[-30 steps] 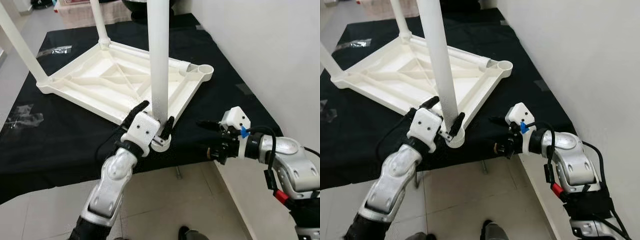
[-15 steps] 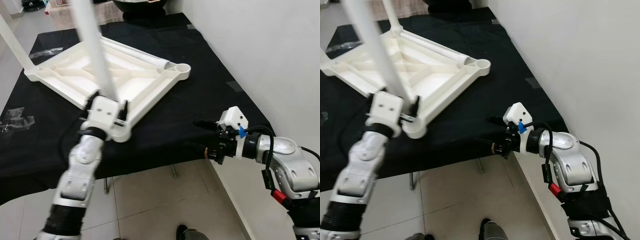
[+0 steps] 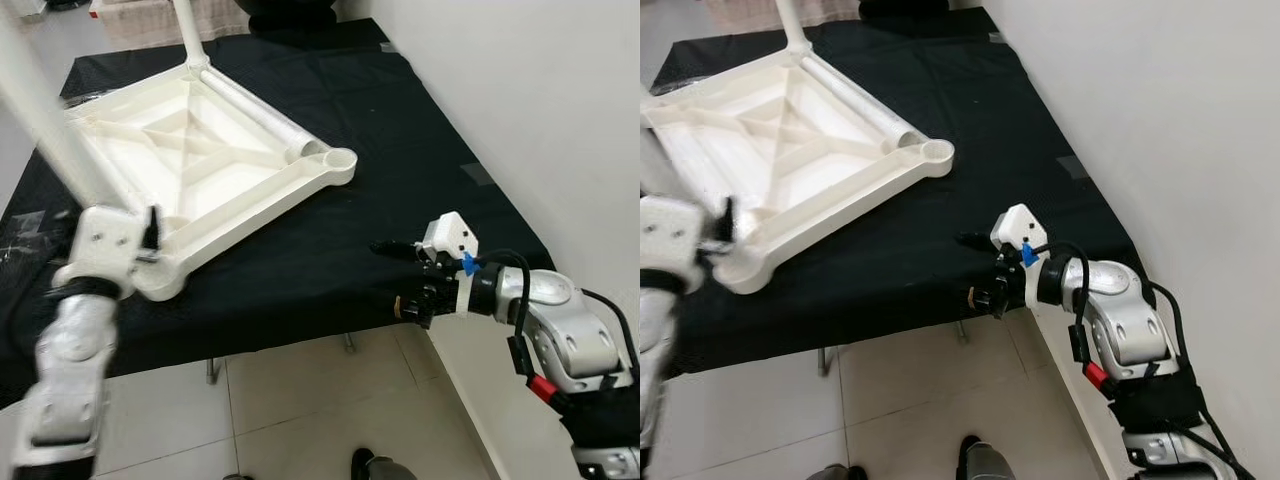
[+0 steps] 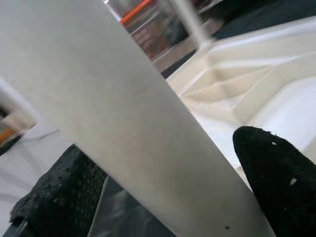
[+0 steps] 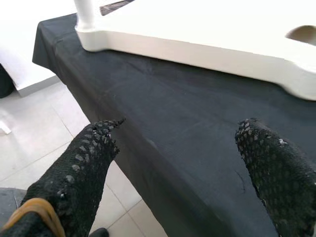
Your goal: Building children table
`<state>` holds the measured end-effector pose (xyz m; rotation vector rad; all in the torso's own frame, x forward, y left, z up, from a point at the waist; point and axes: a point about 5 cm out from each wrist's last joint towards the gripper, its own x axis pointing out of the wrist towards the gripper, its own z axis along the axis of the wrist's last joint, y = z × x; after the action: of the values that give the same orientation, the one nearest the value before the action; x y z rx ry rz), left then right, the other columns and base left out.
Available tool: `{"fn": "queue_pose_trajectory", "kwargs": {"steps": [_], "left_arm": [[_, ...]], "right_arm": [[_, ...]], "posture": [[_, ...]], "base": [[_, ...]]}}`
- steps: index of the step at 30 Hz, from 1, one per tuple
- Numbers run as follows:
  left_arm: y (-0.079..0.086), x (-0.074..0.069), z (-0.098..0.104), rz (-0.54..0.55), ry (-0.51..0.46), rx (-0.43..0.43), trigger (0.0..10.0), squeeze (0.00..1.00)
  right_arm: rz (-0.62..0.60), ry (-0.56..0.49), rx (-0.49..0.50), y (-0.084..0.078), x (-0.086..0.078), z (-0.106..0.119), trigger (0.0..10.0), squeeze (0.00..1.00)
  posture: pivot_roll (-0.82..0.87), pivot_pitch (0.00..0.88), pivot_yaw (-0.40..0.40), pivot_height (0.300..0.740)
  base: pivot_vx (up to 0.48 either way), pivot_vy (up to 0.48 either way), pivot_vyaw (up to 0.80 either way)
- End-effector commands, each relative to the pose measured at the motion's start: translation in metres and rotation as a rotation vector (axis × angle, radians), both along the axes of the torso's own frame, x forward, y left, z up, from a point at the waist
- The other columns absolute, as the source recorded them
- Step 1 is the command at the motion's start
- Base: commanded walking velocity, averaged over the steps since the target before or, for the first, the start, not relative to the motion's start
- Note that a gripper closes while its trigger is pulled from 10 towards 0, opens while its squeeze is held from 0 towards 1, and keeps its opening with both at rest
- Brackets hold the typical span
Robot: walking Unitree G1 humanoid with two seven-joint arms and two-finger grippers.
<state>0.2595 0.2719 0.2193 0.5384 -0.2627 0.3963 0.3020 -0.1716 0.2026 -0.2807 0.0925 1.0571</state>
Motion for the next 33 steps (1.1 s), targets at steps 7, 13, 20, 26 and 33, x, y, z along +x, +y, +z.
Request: {"fn": "queue_pose_trajectory", "kwargs": {"steps": [7, 13, 20, 26, 33], "left_arm": [[0.051, -0.02, -0.002, 0.191, 0.03, 0.004, 10.0, 0.0], [0.072, -0.031, 0.0, 0.274, 0.025, -0.007, 10.0, 0.0], [0.104, -0.048, 0.008, 0.404, -0.001, -0.039, 10.0, 0.0], [0.099, -0.047, 0.016, 0.389, -0.04, -0.065, 10.0, 0.0], [0.022, -0.028, -0.014, 0.15, 0.003, -0.194, 10.0, 0.0]], "right_arm": [[0.019, 0.017, 0.008, -0.001, -0.003, -0.005, 10.0, 0.0], [0.021, 0.025, 0.012, 0.0, -0.004, -0.007, 10.0, 0.0], [0.026, 0.026, 0.011, 0.0, -0.001, -0.006, 10.0, 0.0], [0.025, 0.02, 0.018, 0.002, 0.0, -0.006, 10.0, 0.0], [0.027, 0.014, 0.03, 0.007, 0.001, -0.005, 10.0, 0.0]], "posture": [[0.03, 0.216, 0.01, 0.74], [0.03, 0.217, 0.006, 0.74], [0.03, 0.22, 0.001, 0.74], [0.04, 0.221, -0.001, 0.74], [0.03, 0.223, 0.006, 0.74]], "base": [[0.0, 0.0, 0.0], [0.0, 0.0, 0.0], [0.0, 0.0, 0.0], [0.0, 0.0, 0.0], [0.0, 0.0, 0.0]]}}
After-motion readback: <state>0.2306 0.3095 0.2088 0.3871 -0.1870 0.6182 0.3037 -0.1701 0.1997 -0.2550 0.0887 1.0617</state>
